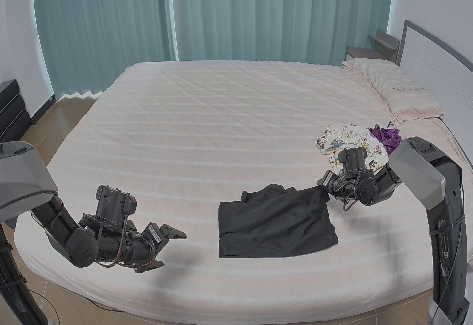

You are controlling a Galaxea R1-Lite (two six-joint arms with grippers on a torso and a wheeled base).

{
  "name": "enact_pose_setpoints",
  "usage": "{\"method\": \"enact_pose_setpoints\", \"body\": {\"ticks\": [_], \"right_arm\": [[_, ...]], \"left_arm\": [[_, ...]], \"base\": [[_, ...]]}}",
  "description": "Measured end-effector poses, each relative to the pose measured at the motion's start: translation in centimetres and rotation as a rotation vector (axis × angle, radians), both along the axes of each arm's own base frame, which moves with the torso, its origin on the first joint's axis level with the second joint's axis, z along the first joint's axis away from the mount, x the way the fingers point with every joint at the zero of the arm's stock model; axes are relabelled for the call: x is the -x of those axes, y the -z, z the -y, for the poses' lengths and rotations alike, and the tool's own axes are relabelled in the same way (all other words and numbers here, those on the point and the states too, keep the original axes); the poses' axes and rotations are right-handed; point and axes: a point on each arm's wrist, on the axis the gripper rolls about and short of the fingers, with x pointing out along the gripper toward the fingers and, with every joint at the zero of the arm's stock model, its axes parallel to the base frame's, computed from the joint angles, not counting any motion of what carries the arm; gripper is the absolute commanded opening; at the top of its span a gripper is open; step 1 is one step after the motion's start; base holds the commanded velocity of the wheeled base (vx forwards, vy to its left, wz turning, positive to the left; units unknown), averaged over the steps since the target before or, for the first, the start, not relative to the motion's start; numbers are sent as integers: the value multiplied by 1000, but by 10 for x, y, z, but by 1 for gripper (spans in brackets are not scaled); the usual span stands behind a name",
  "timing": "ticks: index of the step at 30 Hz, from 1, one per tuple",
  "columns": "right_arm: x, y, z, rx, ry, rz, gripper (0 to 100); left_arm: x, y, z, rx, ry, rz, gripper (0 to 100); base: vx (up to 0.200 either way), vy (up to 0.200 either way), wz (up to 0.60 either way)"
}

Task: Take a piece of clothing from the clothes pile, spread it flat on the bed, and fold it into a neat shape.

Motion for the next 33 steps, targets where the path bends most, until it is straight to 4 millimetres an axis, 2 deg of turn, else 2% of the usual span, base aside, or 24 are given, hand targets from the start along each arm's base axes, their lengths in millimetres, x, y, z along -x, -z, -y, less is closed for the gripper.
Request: {"method": "enact_pose_setpoints", "body": {"ticks": [8, 17, 29, 33], "right_arm": [[14, -14, 4, -3, 8, -11, 100], [54, -25, 1, -52, 34, -73, 100], [85, -25, -5, -42, 32, -93, 100], [89, -23, -9, -1, 67, -81, 100]], "left_arm": [[-1, 0, 0, -8, -18, 18, 100], [-2, 1, 0, -6, -22, 34, 100], [-4, 2, 1, -8, -31, 32, 100], [-5, 2, 1, 4, -46, 27, 100]], "base": [[0, 0, 0], [200, 0, 0], [0, 0, 0], [0, -200, 0]]}}
